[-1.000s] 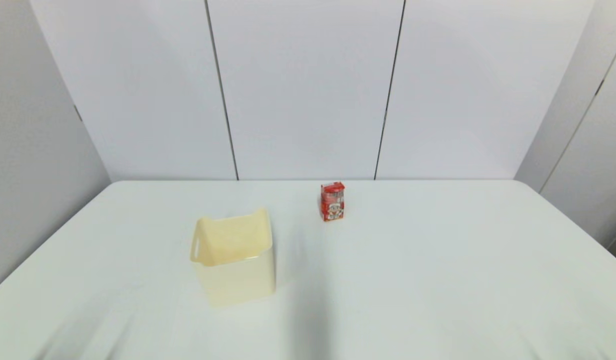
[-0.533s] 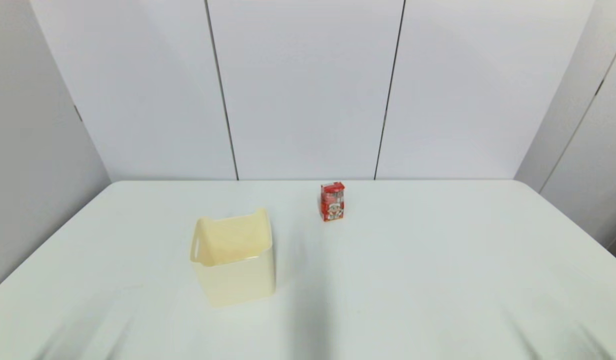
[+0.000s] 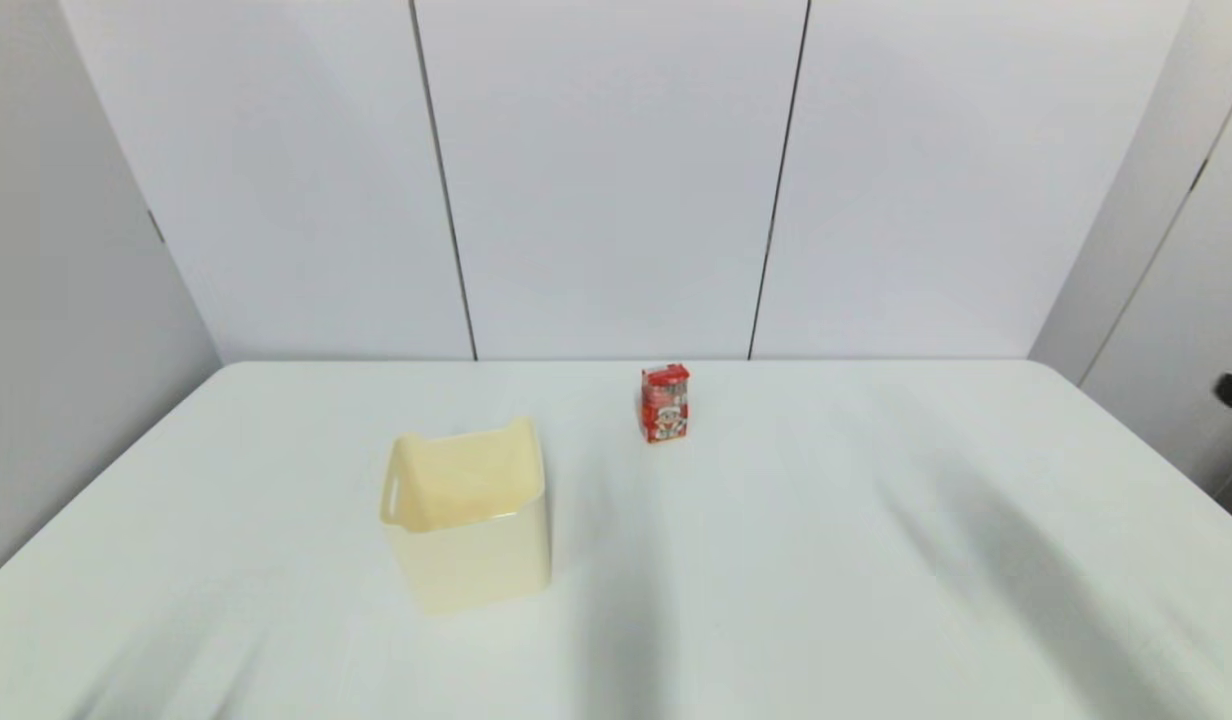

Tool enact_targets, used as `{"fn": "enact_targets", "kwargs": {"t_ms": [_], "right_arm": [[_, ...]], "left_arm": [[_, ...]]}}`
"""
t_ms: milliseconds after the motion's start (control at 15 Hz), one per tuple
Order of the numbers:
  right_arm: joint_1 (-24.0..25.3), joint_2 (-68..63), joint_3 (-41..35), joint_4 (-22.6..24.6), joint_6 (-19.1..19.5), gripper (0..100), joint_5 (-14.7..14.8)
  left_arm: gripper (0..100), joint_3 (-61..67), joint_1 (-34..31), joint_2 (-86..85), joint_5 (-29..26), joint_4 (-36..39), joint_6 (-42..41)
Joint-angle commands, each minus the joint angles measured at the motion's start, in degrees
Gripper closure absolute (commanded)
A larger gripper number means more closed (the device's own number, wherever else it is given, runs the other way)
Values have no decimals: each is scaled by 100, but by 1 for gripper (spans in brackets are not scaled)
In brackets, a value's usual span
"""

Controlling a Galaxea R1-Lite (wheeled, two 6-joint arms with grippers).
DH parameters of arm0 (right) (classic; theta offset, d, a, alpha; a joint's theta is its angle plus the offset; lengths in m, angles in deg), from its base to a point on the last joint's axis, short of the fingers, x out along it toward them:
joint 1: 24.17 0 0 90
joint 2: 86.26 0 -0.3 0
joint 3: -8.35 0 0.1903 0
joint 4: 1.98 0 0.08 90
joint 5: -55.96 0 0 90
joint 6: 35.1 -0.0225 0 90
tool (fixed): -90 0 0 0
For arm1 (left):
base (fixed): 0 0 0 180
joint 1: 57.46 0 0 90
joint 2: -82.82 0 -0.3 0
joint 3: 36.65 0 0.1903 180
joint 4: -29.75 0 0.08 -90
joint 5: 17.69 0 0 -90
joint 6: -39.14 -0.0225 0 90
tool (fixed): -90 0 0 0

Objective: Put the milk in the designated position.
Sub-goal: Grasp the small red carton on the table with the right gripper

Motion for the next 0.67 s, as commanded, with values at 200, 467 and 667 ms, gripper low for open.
{"fn": "enact_targets", "kwargs": {"t_ms": [200, 467, 667], "right_arm": [[972, -3856, 1935, -216, 1237, 0, -1770], [1588, -5306, 2532, -216, 2160, 0, -2429], [1798, -6326, 3367, -199, 2178, 0, -2420]], "left_arm": [[0, 0, -1, 7, 1, 2, 0], [0, 0, -1, 7, 1, 2, 0], [0, 0, -1, 7, 1, 2, 0]]}}
